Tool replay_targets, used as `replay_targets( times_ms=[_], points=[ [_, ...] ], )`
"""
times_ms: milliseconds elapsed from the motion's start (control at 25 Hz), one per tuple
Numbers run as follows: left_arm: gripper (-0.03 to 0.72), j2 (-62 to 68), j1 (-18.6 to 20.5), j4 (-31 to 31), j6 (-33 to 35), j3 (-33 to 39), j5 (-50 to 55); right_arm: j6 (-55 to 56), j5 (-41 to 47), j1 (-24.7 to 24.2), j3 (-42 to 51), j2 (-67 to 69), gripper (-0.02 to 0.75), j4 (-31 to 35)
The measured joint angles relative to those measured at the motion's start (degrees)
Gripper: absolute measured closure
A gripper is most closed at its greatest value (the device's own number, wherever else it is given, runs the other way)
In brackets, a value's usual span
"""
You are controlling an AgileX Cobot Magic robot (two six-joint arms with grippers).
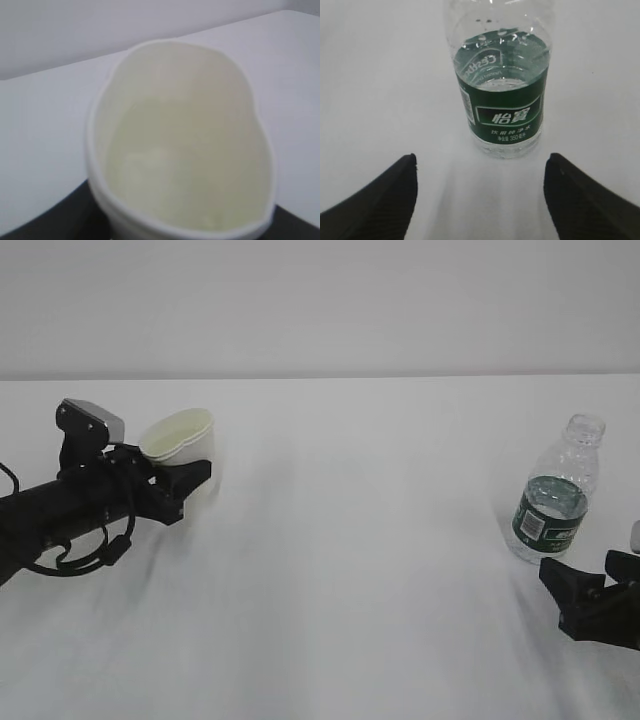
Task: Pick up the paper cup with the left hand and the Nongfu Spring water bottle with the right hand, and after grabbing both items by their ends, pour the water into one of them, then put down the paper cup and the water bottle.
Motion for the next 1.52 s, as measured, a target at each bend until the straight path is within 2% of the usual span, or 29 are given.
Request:
replay_targets(
  times_ms=[680, 1320, 1520],
  points=[
    [0.304, 3.35, 0.0, -7.9, 5.4, 1.07, -0.29, 0.0, 0.0, 0.0, 0.0, 0.0, 0.149, -0.17],
    [0.303, 4.64, 0.0, -9.6, 5.78, 1.07, -1.06, 0.0, 0.0, 0.0, 0.0, 0.0, 0.149, -0.73],
    [0.258, 4.64, 0.0, -9.68, 5.81, 1.07, -1.06, 0.0, 0.0, 0.0, 0.0, 0.0, 0.149, -1.01]
  ],
)
